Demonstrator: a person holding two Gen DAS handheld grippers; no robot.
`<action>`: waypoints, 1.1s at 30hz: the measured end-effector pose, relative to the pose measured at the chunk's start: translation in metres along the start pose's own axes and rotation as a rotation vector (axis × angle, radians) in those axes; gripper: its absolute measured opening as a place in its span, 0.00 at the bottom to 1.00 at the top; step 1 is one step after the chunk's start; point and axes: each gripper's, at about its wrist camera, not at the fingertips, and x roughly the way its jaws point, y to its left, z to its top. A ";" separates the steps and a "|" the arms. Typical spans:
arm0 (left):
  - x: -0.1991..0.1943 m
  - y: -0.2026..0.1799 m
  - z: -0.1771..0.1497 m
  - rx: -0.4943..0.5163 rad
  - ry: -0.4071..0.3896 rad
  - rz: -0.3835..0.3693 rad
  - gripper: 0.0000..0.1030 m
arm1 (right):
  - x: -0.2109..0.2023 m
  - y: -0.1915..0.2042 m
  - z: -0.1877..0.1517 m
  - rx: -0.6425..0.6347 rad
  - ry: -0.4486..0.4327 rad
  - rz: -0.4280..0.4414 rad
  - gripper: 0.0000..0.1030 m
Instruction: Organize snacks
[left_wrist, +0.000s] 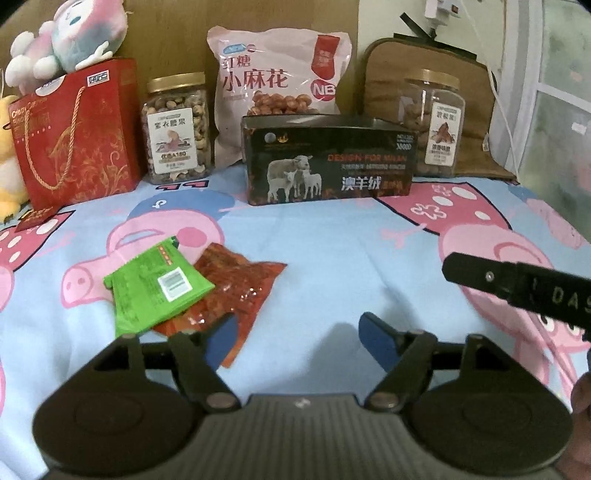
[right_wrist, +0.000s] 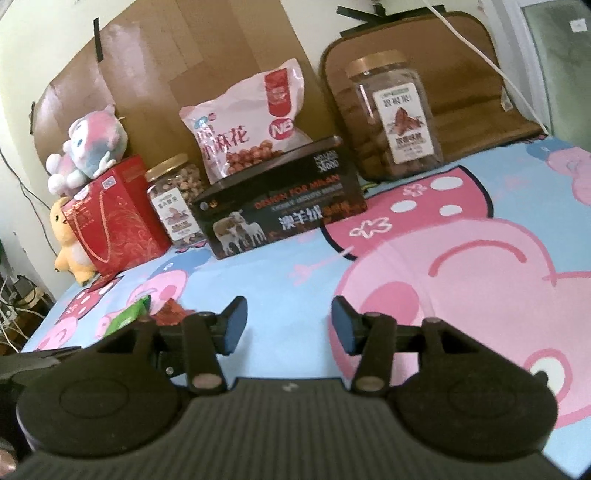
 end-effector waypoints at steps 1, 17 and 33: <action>0.000 -0.001 -0.001 0.006 -0.003 0.002 0.76 | 0.000 -0.001 -0.001 0.004 -0.002 -0.001 0.54; 0.005 -0.010 -0.010 0.049 -0.015 0.003 0.90 | 0.001 -0.005 -0.003 0.011 -0.021 0.001 0.60; 0.001 -0.009 -0.011 0.038 -0.028 -0.011 0.91 | 0.000 -0.005 -0.003 0.021 -0.017 0.013 0.61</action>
